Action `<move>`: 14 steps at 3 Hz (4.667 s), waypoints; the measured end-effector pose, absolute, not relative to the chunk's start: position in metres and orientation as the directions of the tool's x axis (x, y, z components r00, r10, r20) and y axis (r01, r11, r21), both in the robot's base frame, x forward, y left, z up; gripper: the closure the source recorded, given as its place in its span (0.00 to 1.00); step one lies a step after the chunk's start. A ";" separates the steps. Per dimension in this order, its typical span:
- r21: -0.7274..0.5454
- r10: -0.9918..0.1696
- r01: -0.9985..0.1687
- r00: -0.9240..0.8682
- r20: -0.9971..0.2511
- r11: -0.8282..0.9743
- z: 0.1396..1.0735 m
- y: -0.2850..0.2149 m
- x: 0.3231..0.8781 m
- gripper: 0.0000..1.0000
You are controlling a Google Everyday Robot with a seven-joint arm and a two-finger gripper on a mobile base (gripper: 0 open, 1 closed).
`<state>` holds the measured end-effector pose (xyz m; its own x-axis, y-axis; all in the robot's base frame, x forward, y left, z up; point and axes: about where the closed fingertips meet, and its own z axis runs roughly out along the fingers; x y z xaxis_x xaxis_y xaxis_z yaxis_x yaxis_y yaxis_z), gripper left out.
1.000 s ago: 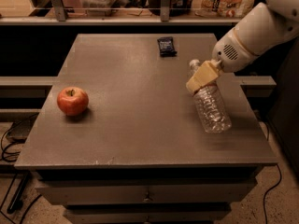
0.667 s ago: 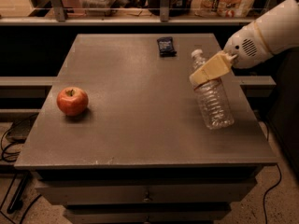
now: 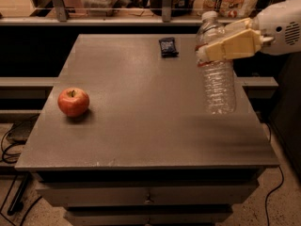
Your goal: Place water bottle upright
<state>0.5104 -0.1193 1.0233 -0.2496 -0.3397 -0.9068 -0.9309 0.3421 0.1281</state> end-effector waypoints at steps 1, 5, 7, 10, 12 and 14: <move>0.128 -0.351 -0.931 -0.253 -0.902 0.341 1.020 -0.117 0.512 1.00; -0.276 -0.486 -0.960 0.220 -0.846 0.046 1.033 -0.071 0.484 1.00; -0.458 -0.313 -0.885 0.459 -0.831 -0.080 1.039 -0.049 0.472 1.00; -0.510 -0.262 -0.854 0.519 -0.814 -0.107 1.036 -0.046 0.469 1.00; -0.552 -0.187 -0.832 0.552 -0.812 -0.057 1.026 -0.058 0.472 1.00; -0.554 -0.164 -0.833 0.545 -0.822 0.007 1.005 -0.070 0.474 1.00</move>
Offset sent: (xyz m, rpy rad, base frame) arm -0.0061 -0.0009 -0.0012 -0.2086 -0.0882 0.0563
